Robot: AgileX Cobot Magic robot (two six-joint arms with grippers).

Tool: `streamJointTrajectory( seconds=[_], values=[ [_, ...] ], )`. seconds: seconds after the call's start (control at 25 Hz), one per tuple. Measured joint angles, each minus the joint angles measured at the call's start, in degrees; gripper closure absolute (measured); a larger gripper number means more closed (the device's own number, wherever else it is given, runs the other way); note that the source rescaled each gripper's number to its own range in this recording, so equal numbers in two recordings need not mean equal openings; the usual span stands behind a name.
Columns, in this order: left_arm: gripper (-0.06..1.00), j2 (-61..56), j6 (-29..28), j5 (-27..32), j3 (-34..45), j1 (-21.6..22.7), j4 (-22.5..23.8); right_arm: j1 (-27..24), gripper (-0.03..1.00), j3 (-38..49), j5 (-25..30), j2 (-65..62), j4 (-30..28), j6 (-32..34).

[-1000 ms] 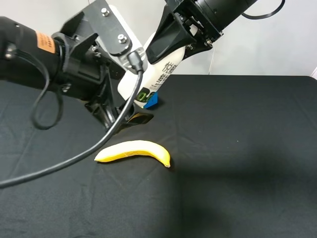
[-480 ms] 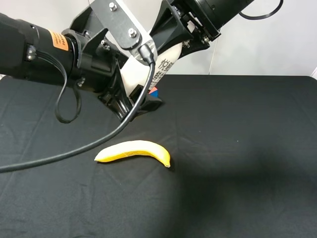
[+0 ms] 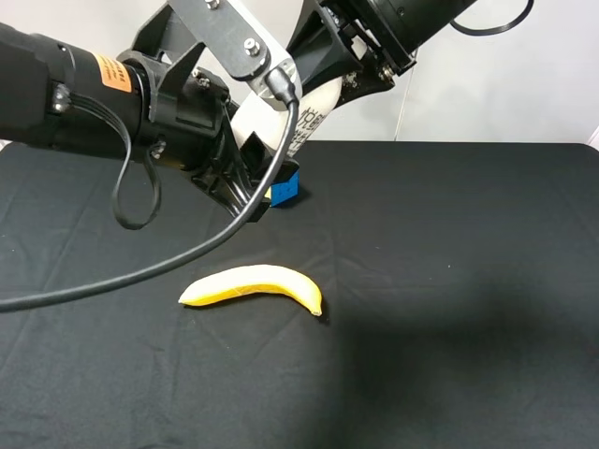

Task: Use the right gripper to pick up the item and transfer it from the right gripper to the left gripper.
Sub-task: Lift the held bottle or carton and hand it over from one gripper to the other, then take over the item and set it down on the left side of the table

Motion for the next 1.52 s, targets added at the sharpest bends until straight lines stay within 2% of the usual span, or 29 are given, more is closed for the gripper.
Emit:
streamJointTrajectory(
  seconds=[0.36, 0.4, 0.44, 0.48, 0.52, 0.64, 0.96, 1.08, 1.52],
  values=[
    [0.92, 0.0, 0.0, 0.0, 0.0, 0.0, 0.0, 0.0, 0.92, 0.0, 0.0, 0.0, -0.1, 0.1],
    [0.92, 0.0, -0.1, 0.1, 0.0, 0.0, 0.0, 0.0, 0.78, 0.0, 0.2, 0.0, 0.2, 0.1],
    [0.92, 0.1, -0.1, 0.6, 0.0, 0.0, 0.0, 0.0, 0.47, 0.0, 0.3, 0.0, 0.7, 0.1],
    [0.92, 0.1, -0.1, 1.2, 0.0, 0.0, 0.0, 0.0, 0.26, -0.1, 0.6, -0.1, 1.0, 0.1],
    [0.92, 0.2, -0.2, 1.5, 0.0, 0.0, 0.0, 0.0, 0.14, -0.2, 0.9, -0.2, 1.0, 0.1],
    [0.92, 0.3, -0.2, 1.5, 0.0, 0.0, 0.0, 0.0, 0.00, -0.2, 2.0, -0.5, 1.0, 0.1],
    [0.92, 0.3, -0.3, 1.5, 0.0, 0.0, 0.0, 0.0, -0.03, -0.2, 3.3, -0.6, 0.5, 0.0],
    [0.92, 0.3, -0.3, 1.5, 0.0, 0.0, 0.0, 0.0, -0.03, -0.2, 4.9, -0.6, -1.7, -0.1],
    [0.92, 0.3, -0.3, 1.5, 0.0, 0.0, 0.0, 0.0, -0.03, -0.2, 5.2, -6.6, -10.1, 0.4]
  ],
)
